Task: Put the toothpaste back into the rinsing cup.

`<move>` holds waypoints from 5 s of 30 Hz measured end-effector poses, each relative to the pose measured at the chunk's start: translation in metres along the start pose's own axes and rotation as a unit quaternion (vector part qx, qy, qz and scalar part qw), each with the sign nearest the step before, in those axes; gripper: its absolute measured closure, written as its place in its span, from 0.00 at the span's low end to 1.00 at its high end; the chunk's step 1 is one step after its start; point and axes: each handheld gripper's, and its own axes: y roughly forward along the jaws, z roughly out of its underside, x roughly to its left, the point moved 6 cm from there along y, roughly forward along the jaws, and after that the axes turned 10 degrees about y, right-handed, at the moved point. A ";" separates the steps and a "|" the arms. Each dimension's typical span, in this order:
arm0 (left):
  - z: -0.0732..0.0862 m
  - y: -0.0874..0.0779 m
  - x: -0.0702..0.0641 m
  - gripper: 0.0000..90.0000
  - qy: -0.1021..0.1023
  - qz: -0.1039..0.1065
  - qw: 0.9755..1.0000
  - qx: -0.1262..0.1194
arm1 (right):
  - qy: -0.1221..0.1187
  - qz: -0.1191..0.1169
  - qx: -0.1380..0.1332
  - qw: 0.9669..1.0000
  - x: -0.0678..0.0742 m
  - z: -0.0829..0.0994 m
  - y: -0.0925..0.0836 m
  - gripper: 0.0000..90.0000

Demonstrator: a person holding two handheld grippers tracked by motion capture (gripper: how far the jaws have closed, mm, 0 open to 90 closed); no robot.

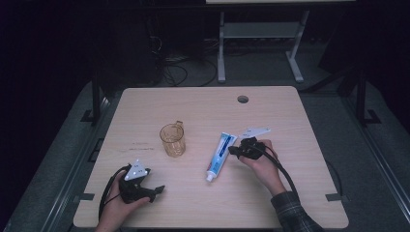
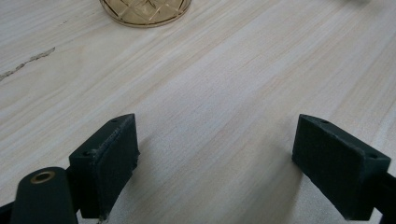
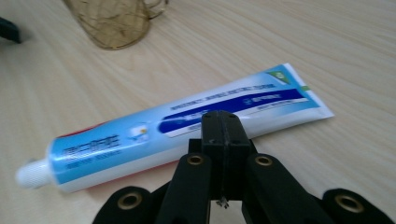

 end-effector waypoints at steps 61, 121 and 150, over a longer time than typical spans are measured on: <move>0.000 -0.001 -0.001 0.15 0.003 0.002 1.000 0.000 | -0.056 -0.057 0.059 0.995 0.073 0.026 0.021 1.00; 0.000 -0.001 -0.001 0.15 0.004 0.003 1.000 0.001 | -0.038 -0.001 0.039 0.999 0.012 0.011 -0.029 0.51; 0.000 -0.001 -0.001 0.15 0.006 0.005 1.000 0.000 | -0.053 0.010 0.089 0.995 0.009 -0.030 0.022 0.46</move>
